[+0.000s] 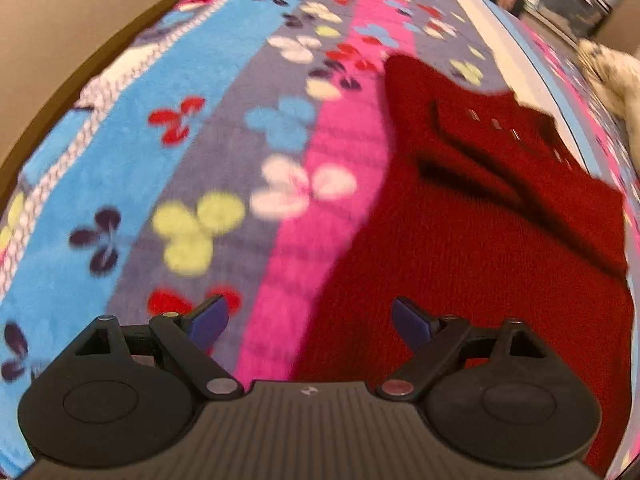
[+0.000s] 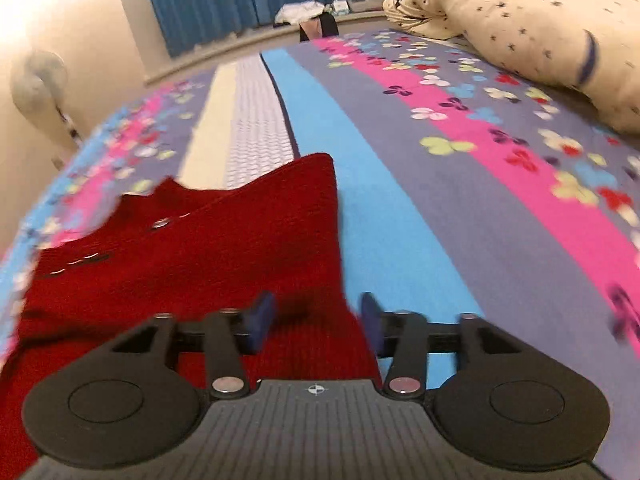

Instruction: Fold small clothes

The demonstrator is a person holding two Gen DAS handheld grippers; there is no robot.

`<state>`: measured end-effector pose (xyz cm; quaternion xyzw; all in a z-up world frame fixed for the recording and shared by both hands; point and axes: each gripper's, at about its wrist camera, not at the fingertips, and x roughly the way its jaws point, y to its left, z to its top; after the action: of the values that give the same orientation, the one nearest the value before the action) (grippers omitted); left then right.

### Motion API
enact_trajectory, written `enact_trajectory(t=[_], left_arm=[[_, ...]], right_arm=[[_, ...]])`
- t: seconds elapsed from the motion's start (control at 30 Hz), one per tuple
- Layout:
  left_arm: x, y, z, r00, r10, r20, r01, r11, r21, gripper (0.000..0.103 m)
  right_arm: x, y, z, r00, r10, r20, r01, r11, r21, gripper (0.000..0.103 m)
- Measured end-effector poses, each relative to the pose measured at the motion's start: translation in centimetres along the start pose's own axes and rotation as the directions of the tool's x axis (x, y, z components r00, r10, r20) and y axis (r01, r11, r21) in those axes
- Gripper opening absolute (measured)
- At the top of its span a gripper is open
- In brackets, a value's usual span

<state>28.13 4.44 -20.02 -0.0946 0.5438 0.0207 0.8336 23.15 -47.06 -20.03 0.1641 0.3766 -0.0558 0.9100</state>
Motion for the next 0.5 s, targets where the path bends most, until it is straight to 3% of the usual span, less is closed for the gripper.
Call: enact_trajectory(t=[0.17,0.3,0.43,0.5], left_arm=[[-2.5,0.0,-6.4,0.996,-0.067,-0.056,0.071,0.995,0.068,0.092],[-5.9,-0.8,-11.1,0.994,-0.080,-0.072,0.087,0.990,0.106,0.092],[-10.2,-1.5,-15.1,0.995,-0.095,-0.036,0.099,0.985,0.143,0.093],[-12.1,-1.7,-16.7,0.996,-0.094,-0.006,0.093,0.982,0.166,0.102]], right_arm=[[-9.9,0.2,-6.8,0.995,0.013,-0.103,-0.021,0.997,-0.072,0.070],[-17.0,3.3,-10.9,0.997,0.021,-0.077,-0.033,0.987,-0.156,0.074],[-21.7,6.1,-13.9,0.996,0.066,-0.055,-0.077,0.971,-0.225,0.076],[-23.4,7.1,-15.2,0.995,0.089,-0.034,-0.095,0.963,-0.254,0.076]])
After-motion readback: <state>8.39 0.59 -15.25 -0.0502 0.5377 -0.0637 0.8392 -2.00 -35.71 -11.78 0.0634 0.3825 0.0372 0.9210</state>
